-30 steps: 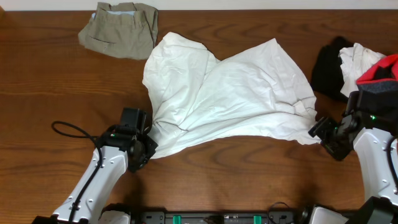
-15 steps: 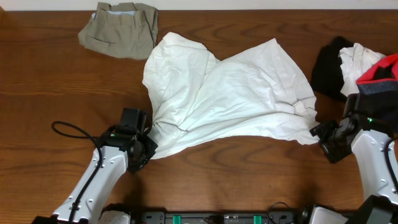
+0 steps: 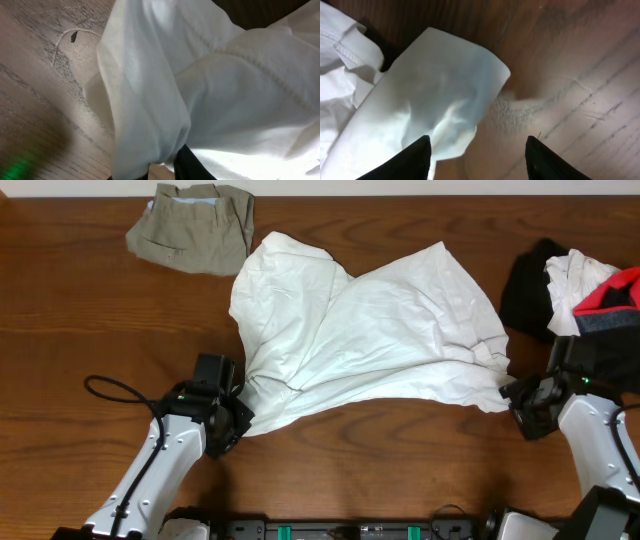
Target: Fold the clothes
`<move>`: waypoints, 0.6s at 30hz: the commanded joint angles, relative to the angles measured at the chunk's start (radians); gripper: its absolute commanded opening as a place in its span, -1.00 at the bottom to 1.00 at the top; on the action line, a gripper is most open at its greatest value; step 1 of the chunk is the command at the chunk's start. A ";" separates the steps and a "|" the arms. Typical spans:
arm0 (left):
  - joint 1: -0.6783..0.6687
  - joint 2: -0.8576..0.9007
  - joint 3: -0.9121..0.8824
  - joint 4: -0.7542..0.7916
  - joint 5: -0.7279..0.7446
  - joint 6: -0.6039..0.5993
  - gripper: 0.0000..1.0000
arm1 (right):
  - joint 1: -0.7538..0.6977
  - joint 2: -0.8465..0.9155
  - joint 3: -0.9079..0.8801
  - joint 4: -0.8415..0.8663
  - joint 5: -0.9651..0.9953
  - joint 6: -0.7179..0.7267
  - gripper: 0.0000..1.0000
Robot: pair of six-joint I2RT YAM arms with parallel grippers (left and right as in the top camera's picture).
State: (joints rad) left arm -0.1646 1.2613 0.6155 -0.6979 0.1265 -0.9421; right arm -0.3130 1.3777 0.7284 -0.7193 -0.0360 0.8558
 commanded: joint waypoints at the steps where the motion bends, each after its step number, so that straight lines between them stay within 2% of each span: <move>1: 0.002 0.005 -0.008 -0.004 -0.003 0.006 -0.63 | -0.009 0.033 -0.006 0.009 0.015 0.024 0.18; 18: 0.002 0.005 -0.008 -0.003 -0.003 0.006 -0.63 | -0.009 0.096 -0.006 0.055 0.002 0.039 0.19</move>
State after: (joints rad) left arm -0.1646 1.2613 0.6155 -0.6983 0.1276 -0.9421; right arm -0.3130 1.4647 0.7280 -0.6678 -0.0368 0.8787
